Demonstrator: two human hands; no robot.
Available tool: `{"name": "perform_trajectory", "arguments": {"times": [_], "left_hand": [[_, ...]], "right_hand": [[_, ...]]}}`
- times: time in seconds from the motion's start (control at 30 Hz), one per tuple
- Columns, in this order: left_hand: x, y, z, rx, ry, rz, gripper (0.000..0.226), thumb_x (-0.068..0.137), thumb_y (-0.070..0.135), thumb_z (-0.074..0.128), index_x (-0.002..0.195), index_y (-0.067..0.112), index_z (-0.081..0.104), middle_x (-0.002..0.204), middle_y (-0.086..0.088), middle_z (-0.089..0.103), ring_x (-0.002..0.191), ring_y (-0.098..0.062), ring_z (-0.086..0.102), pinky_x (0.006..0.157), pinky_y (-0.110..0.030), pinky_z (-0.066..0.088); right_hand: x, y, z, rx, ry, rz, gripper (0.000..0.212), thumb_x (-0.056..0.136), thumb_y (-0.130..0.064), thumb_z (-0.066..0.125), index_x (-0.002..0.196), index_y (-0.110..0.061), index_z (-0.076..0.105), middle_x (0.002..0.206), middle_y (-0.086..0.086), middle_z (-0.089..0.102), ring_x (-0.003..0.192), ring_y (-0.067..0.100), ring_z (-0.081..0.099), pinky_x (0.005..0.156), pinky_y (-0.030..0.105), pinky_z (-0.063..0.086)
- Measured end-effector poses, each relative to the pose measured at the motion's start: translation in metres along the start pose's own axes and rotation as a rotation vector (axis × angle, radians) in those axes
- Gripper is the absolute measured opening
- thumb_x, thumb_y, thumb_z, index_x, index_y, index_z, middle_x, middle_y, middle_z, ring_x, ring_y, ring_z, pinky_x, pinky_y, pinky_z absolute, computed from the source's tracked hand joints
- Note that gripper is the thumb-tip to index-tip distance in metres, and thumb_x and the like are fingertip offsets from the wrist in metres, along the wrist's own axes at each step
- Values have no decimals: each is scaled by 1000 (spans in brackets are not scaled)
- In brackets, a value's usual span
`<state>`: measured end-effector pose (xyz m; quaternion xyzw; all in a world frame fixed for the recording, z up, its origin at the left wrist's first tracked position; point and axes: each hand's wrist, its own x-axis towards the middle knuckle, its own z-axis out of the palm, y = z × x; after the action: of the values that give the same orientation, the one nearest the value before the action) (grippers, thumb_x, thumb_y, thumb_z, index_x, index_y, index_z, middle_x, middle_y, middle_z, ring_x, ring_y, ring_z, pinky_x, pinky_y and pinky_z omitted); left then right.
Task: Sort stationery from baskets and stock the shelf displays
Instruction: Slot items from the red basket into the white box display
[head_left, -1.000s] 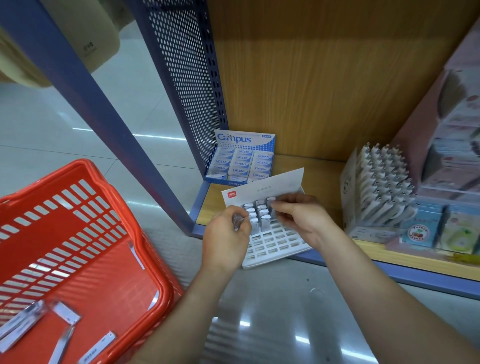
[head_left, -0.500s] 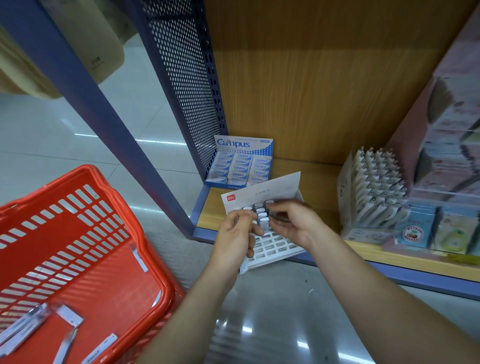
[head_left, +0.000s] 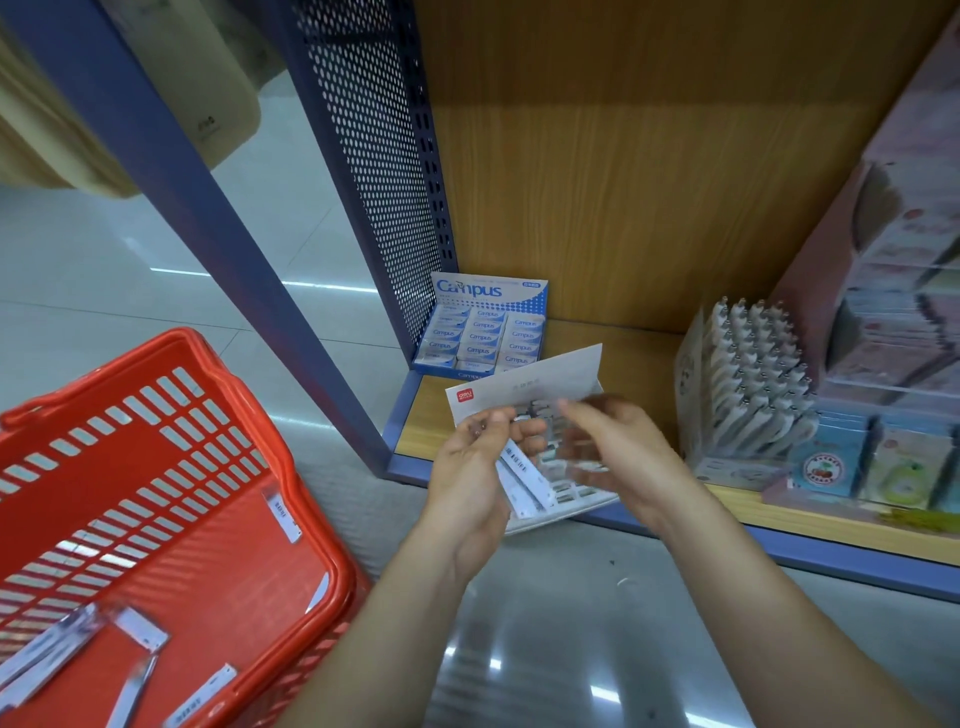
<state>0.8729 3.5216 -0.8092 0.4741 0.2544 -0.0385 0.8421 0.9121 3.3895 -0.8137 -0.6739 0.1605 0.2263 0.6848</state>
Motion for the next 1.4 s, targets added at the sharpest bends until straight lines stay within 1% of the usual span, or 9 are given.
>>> {"name": "perform_trajectory", "arguments": {"times": [0.1, 0.2, 0.4, 0.57, 0.7, 0.87, 1.03, 1.13, 1.4], "left_hand": [[-1, 0, 3, -76, -12, -20, 9, 101, 15, 47, 102, 8, 53, 101, -14, 73, 91, -28, 70, 84, -49, 56], [-1, 0, 4, -87, -25, -52, 14, 101, 21, 47, 99, 10, 54, 100, -11, 73, 89, -27, 70, 71, -45, 59], [-5, 1, -5, -69, -55, -90, 28, 102, 28, 43, 108, 8, 62, 99, -14, 66, 97, -34, 65, 89, -57, 52], [-7, -4, -11, 147, 54, 45, 13, 97, 14, 55, 94, 9, 66, 75, -3, 66, 58, -9, 57, 57, -20, 52], [-11, -9, -13, 326, 40, 21, 18, 97, 16, 57, 81, 8, 60, 60, -3, 54, 48, -11, 42, 46, -19, 39], [-14, -10, -12, 341, -95, -276, 21, 101, 23, 49, 84, 12, 56, 56, -1, 46, 44, -10, 35, 41, -18, 26], [-13, -10, -10, 382, -129, -333, 20, 101, 23, 48, 86, 11, 54, 57, -3, 46, 43, -10, 34, 42, -16, 24], [-11, -10, -11, 378, -147, -369, 21, 101, 24, 48, 87, 10, 55, 58, -4, 46, 43, -10, 34, 40, -16, 25], [2, -17, -27, 710, 201, 183, 15, 95, 23, 57, 84, 19, 67, 51, 10, 52, 49, -8, 45, 52, -24, 37]], "right_hand": [[-28, 4, 6, -70, -256, 24, 29, 86, -26, 73, 105, -10, 57, 82, 7, 71, 70, 15, 67, 71, 34, 58], [-31, 9, 10, -59, -213, -52, 22, 85, -6, 73, 102, -5, 60, 73, 10, 68, 56, 11, 62, 57, 23, 55], [-29, 12, 6, 47, -130, -107, 13, 83, 3, 71, 93, -3, 65, 67, 7, 68, 52, 14, 59, 55, 22, 52], [-25, 14, 2, 150, -47, -139, 12, 82, 1, 71, 91, -7, 70, 61, -1, 62, 54, 9, 54, 51, 18, 45], [-26, 15, -2, 310, -69, -170, 20, 85, 2, 67, 100, -11, 70, 59, -1, 55, 54, 10, 49, 51, 18, 42], [-25, 11, -23, 341, -241, -195, 32, 73, -12, 70, 106, -11, 71, 70, 2, 59, 62, 11, 56, 57, 18, 48], [-19, 14, -36, 378, -327, -162, 33, 71, -30, 69, 99, -13, 76, 107, 11, 72, 76, 13, 66, 56, 19, 52], [-15, 17, -36, 459, -357, -132, 32, 71, -29, 68, 95, -9, 76, 107, 18, 71, 69, 15, 68, 57, 20, 56], [8, 23, -27, 599, 7, -133, 5, 82, -8, 66, 84, -4, 66, 78, 10, 68, 68, 17, 67, 66, 20, 58]]}}
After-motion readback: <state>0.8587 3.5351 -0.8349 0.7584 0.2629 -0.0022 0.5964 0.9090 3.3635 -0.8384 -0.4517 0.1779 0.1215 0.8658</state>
